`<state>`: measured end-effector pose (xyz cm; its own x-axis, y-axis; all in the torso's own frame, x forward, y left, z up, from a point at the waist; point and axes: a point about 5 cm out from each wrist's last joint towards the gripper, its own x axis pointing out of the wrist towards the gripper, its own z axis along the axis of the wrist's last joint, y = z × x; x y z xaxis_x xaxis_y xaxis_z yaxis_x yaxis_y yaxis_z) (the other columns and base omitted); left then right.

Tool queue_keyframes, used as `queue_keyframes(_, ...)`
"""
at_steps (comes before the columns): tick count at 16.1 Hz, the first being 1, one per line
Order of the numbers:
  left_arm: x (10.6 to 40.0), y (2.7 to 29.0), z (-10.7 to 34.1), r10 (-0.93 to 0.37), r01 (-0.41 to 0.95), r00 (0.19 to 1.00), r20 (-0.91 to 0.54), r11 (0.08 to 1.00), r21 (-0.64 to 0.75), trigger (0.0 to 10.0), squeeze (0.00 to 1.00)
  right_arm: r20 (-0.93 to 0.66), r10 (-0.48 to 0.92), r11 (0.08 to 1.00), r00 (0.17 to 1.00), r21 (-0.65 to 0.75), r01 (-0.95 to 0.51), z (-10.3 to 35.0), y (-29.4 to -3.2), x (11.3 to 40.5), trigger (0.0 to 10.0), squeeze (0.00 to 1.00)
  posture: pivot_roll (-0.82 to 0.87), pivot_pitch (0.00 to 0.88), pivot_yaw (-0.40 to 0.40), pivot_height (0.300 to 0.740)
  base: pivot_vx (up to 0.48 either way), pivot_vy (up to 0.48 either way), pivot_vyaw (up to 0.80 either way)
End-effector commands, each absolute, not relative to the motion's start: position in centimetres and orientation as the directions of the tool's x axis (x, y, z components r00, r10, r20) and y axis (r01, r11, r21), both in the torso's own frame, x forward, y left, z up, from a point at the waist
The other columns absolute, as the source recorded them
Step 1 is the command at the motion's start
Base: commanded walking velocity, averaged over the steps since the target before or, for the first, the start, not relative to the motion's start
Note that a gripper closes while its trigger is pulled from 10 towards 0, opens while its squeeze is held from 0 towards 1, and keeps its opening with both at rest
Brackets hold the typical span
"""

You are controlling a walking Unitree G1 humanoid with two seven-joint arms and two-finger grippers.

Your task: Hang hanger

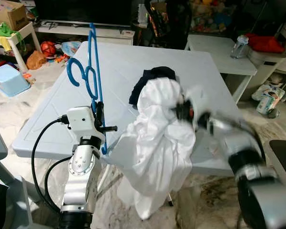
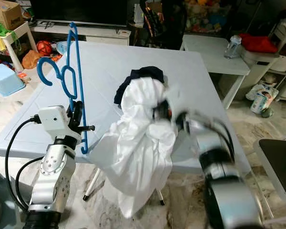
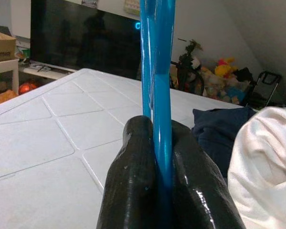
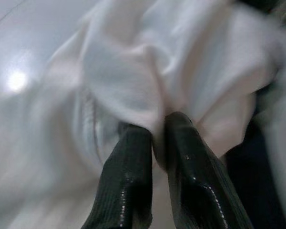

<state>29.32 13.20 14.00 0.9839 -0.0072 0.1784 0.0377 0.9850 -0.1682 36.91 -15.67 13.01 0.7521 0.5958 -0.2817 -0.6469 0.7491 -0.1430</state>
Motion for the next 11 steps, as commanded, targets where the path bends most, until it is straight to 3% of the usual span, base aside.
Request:
queue_keyframes(1,29.0,13.1,12.8,-0.017,0.036,0.993,0.114,0.985,-0.169,10.0,0.00,-0.272,0.626,0.723,0.731,-0.149,-0.675,13.8,-15.9,36.6,10.0,1.00,-0.06,0.000,-0.062,0.740,0.000,0.000,0.00)
queue_keyframes(6,29.3,13.4,12.8,-0.031,0.048,0.994,0.106,0.986,-0.159,10.0,0.00,-0.333,0.665,0.689,0.668,-0.071,-0.721,13.2,-19.7,33.9,10.0,1.00,-0.06,0.000,-0.050,0.740,0.000,0.000,0.00)
queue_keyframes(10,29.3,13.0,12.7,-0.049,0.065,0.994,0.101,0.985,-0.160,10.0,0.00,-0.365,0.718,0.621,0.593,-0.050,-0.782,13.4,-20.5,32.5,10.0,1.00,-0.07,0.000,-0.042,0.740,0.000,0.000,0.00)
queue_keyframes(11,29.3,12.9,12.7,-0.052,0.068,0.994,0.100,0.985,-0.160,10.0,0.00,-0.375,0.752,0.575,0.541,-0.027,-0.818,13.4,-20.2,31.7,10.0,1.00,-0.06,0.000,-0.040,0.740,0.000,0.000,0.00)
